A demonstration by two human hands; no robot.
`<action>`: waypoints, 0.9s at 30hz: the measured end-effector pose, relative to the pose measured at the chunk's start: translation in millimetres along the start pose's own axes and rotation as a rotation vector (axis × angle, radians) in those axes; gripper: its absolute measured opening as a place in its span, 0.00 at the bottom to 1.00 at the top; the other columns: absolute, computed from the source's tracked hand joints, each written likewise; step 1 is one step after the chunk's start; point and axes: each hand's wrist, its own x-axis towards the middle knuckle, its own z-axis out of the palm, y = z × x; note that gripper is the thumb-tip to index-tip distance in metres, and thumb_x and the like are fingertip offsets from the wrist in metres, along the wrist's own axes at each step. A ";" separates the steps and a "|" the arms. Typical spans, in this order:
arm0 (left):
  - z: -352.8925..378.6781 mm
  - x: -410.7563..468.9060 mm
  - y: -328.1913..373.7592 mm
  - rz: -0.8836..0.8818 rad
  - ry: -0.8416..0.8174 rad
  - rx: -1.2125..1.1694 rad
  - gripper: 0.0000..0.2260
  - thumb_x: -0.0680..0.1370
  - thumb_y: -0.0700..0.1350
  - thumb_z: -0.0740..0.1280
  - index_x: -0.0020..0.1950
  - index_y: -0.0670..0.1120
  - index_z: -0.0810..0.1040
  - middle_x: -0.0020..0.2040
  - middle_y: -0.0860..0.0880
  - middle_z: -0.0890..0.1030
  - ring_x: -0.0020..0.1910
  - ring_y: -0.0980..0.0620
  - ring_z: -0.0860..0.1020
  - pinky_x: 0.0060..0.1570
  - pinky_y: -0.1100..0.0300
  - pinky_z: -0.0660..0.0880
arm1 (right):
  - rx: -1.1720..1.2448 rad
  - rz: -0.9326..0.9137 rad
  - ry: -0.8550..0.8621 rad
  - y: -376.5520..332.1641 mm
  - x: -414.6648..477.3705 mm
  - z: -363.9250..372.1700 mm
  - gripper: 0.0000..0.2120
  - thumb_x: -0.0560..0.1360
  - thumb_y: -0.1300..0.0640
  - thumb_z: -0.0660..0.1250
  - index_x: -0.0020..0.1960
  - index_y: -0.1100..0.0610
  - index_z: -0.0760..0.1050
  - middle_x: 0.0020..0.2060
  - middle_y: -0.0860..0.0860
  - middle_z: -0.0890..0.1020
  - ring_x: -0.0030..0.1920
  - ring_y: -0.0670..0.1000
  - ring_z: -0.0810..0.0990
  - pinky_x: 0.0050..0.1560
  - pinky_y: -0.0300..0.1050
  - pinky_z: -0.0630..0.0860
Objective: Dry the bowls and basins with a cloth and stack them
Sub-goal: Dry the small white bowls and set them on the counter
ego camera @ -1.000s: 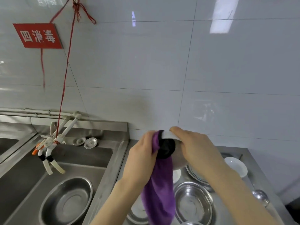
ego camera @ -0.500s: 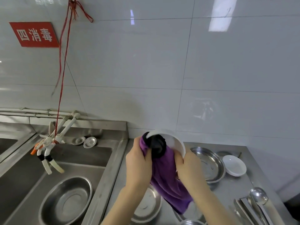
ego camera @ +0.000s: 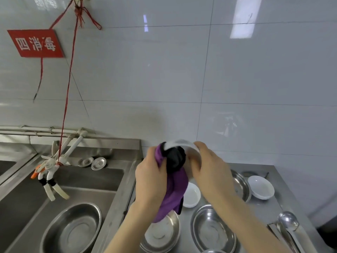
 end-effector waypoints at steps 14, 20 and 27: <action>-2.8 4.6 -2.4 0.211 -0.121 0.083 0.10 0.79 0.42 0.65 0.59 0.50 0.74 0.45 0.54 0.81 0.43 0.54 0.78 0.44 0.61 0.73 | -0.110 0.021 -0.157 3.0 6.1 -32.4 0.10 0.82 0.59 0.56 0.62 0.54 0.68 0.34 0.52 0.76 0.35 0.56 0.75 0.36 0.48 0.71; 2.8 6.6 3.0 0.317 -0.121 0.172 0.11 0.78 0.42 0.65 0.60 0.48 0.75 0.46 0.52 0.81 0.42 0.48 0.79 0.43 0.55 0.74 | -0.354 -0.124 -0.198 -0.4 8.9 -36.2 0.20 0.74 0.67 0.57 0.64 0.53 0.64 0.35 0.51 0.72 0.38 0.57 0.73 0.38 0.50 0.69; 10.7 -12.7 8.2 -0.134 0.052 -0.255 0.09 0.79 0.40 0.64 0.56 0.53 0.76 0.43 0.57 0.81 0.42 0.65 0.78 0.39 0.73 0.72 | 0.481 0.289 0.012 5.8 -11.4 11.4 0.10 0.81 0.59 0.58 0.46 0.52 0.77 0.29 0.54 0.80 0.27 0.55 0.81 0.32 0.47 0.78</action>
